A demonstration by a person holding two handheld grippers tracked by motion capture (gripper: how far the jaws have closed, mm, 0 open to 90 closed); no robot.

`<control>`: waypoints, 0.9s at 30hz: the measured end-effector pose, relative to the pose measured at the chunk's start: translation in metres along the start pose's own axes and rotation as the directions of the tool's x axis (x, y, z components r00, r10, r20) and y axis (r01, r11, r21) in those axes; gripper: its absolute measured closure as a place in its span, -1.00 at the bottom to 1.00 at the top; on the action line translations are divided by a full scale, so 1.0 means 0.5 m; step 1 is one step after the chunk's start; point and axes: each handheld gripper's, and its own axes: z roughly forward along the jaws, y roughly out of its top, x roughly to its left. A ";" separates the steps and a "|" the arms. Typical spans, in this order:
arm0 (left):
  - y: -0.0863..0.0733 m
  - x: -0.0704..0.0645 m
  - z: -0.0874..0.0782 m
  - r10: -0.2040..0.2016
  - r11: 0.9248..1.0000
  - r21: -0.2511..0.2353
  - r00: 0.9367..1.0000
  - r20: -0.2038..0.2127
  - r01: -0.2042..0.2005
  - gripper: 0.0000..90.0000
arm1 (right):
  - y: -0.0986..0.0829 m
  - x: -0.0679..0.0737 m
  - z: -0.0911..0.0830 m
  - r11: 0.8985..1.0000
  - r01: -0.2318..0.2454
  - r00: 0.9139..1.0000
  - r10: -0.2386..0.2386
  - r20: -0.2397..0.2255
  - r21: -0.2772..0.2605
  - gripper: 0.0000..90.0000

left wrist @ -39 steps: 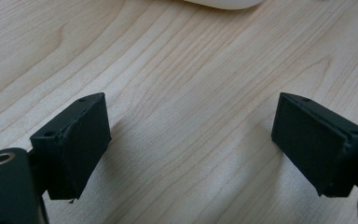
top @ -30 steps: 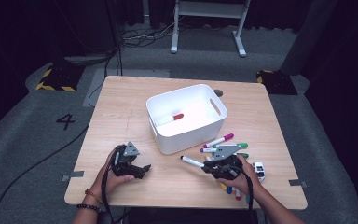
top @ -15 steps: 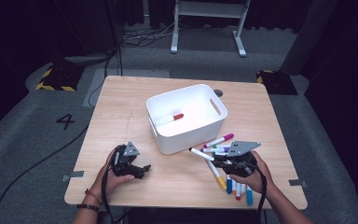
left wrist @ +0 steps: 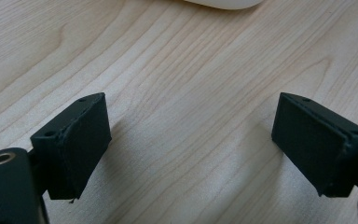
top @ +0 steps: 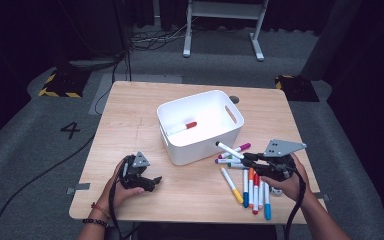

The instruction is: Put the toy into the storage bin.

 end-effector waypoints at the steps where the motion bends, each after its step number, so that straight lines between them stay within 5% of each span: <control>1: 0.000 0.000 0.000 -0.001 1.000 0.000 1.000 0.001 0.001 -0.74 | 0.005 -0.004 -0.007 1.000 -0.002 1.000 0.002 0.006 -0.013 0.65; 14: 0.000 0.000 0.000 0.000 1.000 0.000 1.000 0.000 0.000 -0.74 | 0.059 -0.062 -0.013 0.998 -0.024 0.997 0.028 0.077 -0.061 0.65; 27: 0.000 0.000 0.000 0.000 1.000 0.000 1.000 0.000 0.000 -0.74 | 0.115 -0.108 0.041 0.998 -0.035 0.993 0.040 0.114 -0.046 0.65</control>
